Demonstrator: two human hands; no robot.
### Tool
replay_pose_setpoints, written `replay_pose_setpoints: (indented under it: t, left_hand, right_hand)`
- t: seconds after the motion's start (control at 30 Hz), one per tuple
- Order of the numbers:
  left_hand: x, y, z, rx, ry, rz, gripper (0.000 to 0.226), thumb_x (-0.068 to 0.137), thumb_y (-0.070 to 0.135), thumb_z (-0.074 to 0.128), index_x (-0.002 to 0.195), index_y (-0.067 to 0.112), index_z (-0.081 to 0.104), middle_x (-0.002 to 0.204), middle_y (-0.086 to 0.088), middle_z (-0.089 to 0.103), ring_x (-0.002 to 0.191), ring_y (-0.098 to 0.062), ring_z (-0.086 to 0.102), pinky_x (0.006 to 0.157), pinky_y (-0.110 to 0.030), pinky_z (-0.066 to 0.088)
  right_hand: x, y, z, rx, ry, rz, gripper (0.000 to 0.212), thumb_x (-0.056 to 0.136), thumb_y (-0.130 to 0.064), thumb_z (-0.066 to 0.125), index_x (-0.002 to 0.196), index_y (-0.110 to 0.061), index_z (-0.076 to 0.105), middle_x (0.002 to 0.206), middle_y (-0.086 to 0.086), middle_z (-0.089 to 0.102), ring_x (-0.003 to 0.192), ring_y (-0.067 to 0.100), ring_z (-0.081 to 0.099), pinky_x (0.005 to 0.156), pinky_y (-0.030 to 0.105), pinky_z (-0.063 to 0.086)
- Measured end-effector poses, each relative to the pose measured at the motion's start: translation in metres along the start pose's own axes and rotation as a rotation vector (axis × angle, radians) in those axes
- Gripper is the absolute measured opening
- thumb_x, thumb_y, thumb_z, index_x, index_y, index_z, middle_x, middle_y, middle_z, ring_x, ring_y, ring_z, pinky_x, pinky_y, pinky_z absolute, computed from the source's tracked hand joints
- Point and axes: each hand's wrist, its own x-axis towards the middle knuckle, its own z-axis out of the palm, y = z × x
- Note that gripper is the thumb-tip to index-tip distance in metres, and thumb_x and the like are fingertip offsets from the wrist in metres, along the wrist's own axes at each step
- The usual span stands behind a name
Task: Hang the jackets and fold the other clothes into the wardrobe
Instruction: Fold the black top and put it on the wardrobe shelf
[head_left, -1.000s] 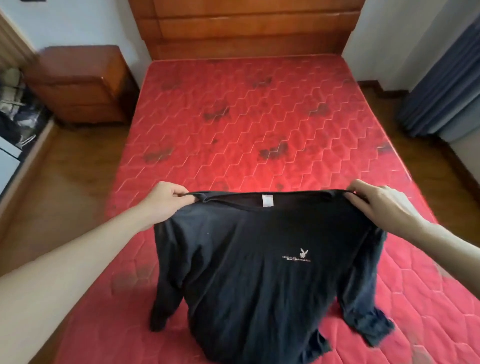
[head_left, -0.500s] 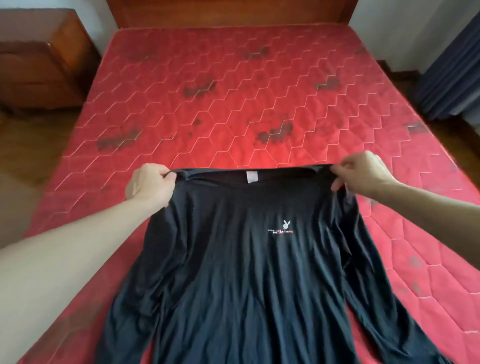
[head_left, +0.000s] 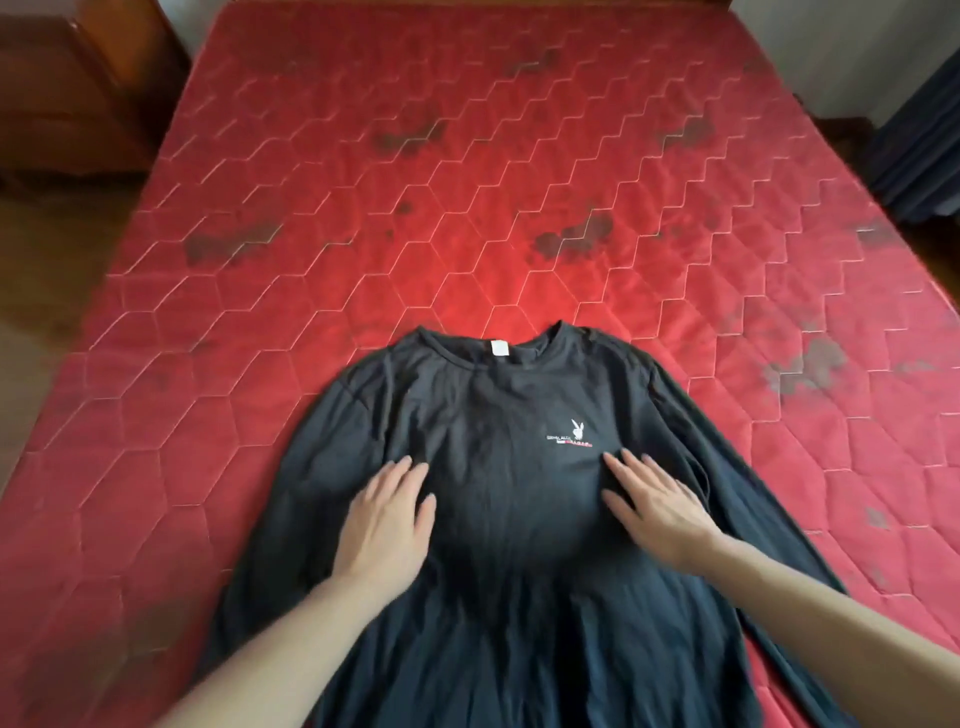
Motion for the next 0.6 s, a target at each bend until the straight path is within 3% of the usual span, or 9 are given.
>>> replay_pose_setpoints:
  t: [0.07,0.2,0.3,0.4,0.5,0.6]
  left_hand:
    - [-0.018,0.004,0.018,0.159,-0.026,0.07,0.054,0.108,0.04,0.045,0.158,0.018,0.043,0.167,-0.005,0.036,0.154,-0.024,0.034,0.124,-0.04,0.03]
    - [-0.048,0.018,0.036,0.251,-0.135,0.075,0.068,0.093,0.049,0.036,0.146,0.014,0.06,0.156,-0.015,0.05,0.139,-0.036,0.054,0.101,-0.059,0.053]
    - [-0.061,0.021,0.049,0.323,-0.156,0.074,0.076,0.09,0.056,0.033,0.153,0.018,0.049,0.16,-0.019,0.043,0.144,-0.045,0.046,0.101,-0.072,0.046]
    - [-0.065,0.028,0.051,0.338,-0.158,0.03,0.077,0.091,0.059,0.029,0.155,0.019,0.046,0.161,-0.02,0.042,0.145,-0.049,0.042,0.105,-0.074,0.041]
    - [-0.07,0.045,0.051,0.312,-0.144,-0.003,0.076,0.093,0.057,0.028,0.151,0.015,0.052,0.156,-0.023,0.047,0.145,-0.046,0.044,0.11,-0.069,0.04]
    - [-0.076,0.066,0.06,0.278,-0.098,0.023,0.073,0.097,0.054,0.029,0.151,0.011,0.053,0.156,-0.021,0.048,0.147,-0.04,0.043,0.114,-0.063,0.04]
  right_hand:
    - [-0.005,0.003,0.02,-0.026,-0.069,0.052,0.07,0.106,-0.065,0.028,0.165,-0.043,-0.001,0.173,-0.015,-0.012,0.162,0.015,-0.005,0.129,0.046,0.009]
    - [-0.003,0.0,0.028,0.0,-0.094,0.091,0.076,0.102,-0.073,0.026,0.162,-0.047,-0.013,0.17,-0.019,-0.023,0.16,0.012,-0.015,0.13,0.048,0.004]
    - [-0.001,0.003,0.024,-0.025,-0.118,0.081,0.078,0.1,-0.075,0.025,0.162,-0.047,-0.014,0.169,-0.02,-0.025,0.16,0.012,-0.016,0.13,0.047,0.003]
    - [0.002,0.007,0.017,-0.039,-0.162,0.069,0.078,0.1,-0.076,0.025,0.162,-0.048,-0.012,0.169,-0.02,-0.025,0.16,0.011,-0.016,0.129,0.047,0.002]
    - [0.001,0.008,0.007,0.051,-0.158,0.037,0.071,0.104,-0.068,0.03,0.165,-0.046,0.001,0.171,-0.021,-0.015,0.16,0.011,-0.01,0.129,0.045,0.004]
    - [-0.017,0.025,-0.001,0.265,0.098,-0.084,0.053,0.11,-0.039,0.044,0.161,-0.028,0.036,0.171,-0.006,0.024,0.158,0.018,0.022,0.127,0.041,0.02]
